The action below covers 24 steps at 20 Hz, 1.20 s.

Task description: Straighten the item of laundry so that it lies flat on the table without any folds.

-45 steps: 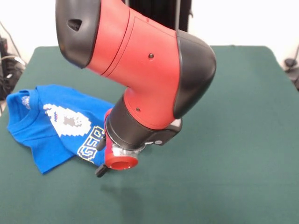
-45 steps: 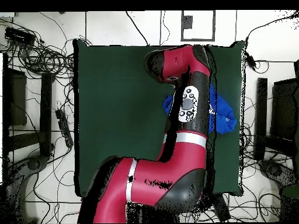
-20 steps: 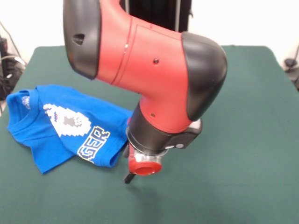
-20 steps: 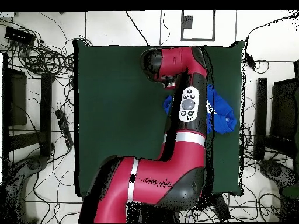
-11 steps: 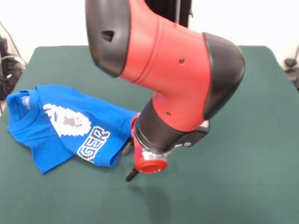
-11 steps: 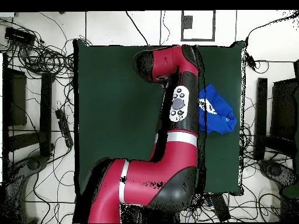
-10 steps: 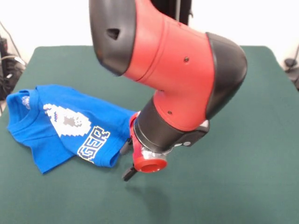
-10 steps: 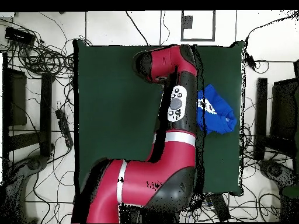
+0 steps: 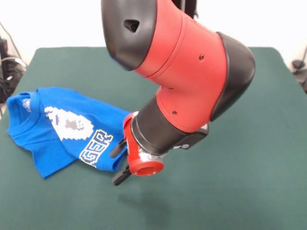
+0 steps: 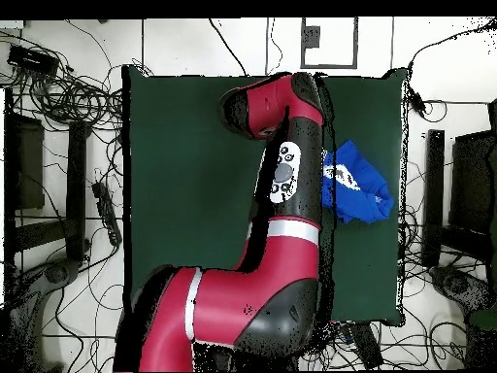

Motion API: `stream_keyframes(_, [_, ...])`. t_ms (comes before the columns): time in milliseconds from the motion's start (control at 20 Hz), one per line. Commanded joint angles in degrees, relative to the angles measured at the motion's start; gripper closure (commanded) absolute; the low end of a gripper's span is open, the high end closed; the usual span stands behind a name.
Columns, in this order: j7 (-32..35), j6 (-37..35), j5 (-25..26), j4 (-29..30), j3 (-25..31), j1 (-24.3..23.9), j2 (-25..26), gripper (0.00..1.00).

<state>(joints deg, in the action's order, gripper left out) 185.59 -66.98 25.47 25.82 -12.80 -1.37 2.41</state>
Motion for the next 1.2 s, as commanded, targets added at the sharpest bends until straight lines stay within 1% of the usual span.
stream_keyframes(50, [-12.1, 5.5, -3.1, 10.7, 7.0, -1.9, 2.6, 0.00])
stream_keyframes(100, [-13.3, 6.5, -4.6, 12.1, 8.8, -3.1, 2.8, 0.00])
stream_keyframes(250, [-14.7, 8.7, -5.9, 14.5, 10.2, -4.3, 2.8, 0.00])
stream_keyframes(500, [-12.7, 11.3, -5.4, 16.6, 9.3, -4.0, 2.3, 0.00])
stream_keyframes(850, [-13.4, 10.4, -5.6, 17.2, 8.9, -3.8, 1.7, 0.00])
stream_keyframes(1200, [-15.9, 5.8, -6.7, 19.1, 8.6, -3.3, -2.0, 0.00])
